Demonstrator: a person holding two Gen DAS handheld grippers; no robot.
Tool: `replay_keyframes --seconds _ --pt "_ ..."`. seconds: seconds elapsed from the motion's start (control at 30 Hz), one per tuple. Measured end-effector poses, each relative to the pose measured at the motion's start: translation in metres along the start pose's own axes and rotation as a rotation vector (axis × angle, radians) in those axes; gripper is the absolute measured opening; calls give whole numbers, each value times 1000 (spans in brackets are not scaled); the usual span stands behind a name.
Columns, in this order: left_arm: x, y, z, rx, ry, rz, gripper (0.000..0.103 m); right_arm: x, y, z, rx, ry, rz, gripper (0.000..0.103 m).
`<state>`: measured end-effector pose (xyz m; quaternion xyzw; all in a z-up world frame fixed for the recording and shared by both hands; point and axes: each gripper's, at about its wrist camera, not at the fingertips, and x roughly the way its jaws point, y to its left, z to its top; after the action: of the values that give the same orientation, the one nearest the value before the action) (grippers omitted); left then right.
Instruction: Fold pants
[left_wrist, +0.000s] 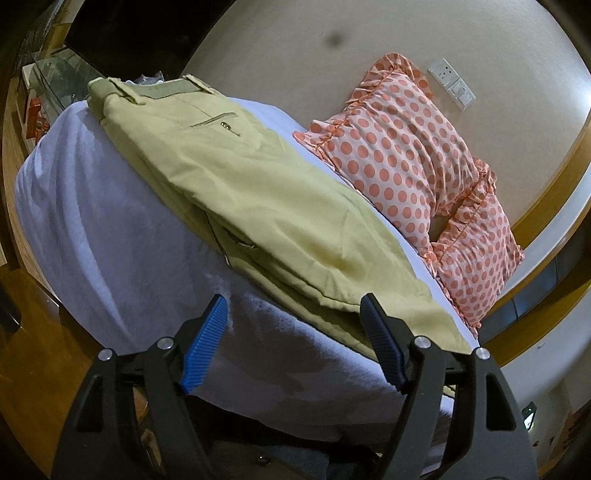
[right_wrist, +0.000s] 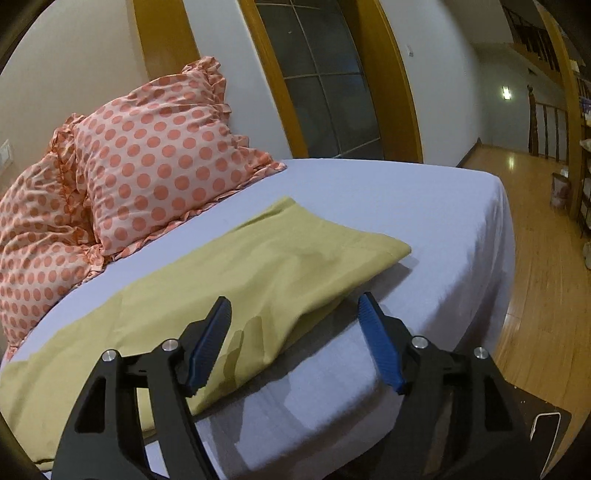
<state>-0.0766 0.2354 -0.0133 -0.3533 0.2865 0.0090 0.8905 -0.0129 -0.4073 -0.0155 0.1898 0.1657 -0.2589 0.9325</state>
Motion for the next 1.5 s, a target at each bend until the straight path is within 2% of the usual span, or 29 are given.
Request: replay_keyframes --seconds 0.07,0.13,0.17,0.23,0.37,0.43,0.5,0.6,0.63,0.67,0.7,0.77,0.8,0.83,0.87,0.9,0.93,1.0,1.13,1.27,1.5 --pt "2 2 -1 -4 4 -2 75 4 -2 1 14 4 42 60" --pt "5 1 0 -6 10 -5 75 8 0 1 21 26 105 39" --pt "7 1 0 -7 12 -7 75 9 1 0 21 37 130 33" --pt "8 2 0 -8 17 -11 75 11 5 -1 17 51 171 13" --pt "7 3 1 -11 12 -13 75 12 1 8 110 61 269 6" --pt "6 5 3 -17 5 -17 76 5 23 23 70 28 328 6" --pt "4 5 5 -23 -9 -21 79 -6 58 39 19 2 432 6" --pt "-3 3 5 -16 -31 -26 85 -28 136 47 -79 -2 658 6" --pt "-5 1 4 -8 -38 -26 87 -39 177 39 -141 29 776 5" --pt "-7 -1 3 0 -42 -29 87 -47 206 28 -192 60 851 5" --pt "-9 -4 2 11 -44 -30 88 -56 234 13 -258 100 916 5" --pt "-11 -8 1 36 -41 -30 90 -71 294 -32 -460 243 1012 6" --pt "-11 -9 1 43 -37 -29 90 -78 319 -59 -580 321 1033 7" --pt "-10 -11 0 54 -24 -28 90 -86 340 -89 -708 391 1036 12" --pt "-10 -11 0 62 -15 -30 91 -94 350 -109 -789 419 1028 14" --pt "-9 -12 0 72 -5 -31 91 -103 353 -124 -846 421 1025 25" --pt "-8 -13 -1 86 4 -32 91 -108 351 -128 -859 409 1028 49" --pt "-4 -14 -1 103 20 -44 92 -117 338 -123 -827 361 1043 81" --pt "8 -15 -2 108 60 -72 92 -109 318 -99 -728 338 1026 84" --pt "16 -12 -2 83 78 -98 93 -79 307 -85 -645 383 957 84" --pt "12 -14 13 42 18 -111 96 -64 303 -94 -597 447 946 84"
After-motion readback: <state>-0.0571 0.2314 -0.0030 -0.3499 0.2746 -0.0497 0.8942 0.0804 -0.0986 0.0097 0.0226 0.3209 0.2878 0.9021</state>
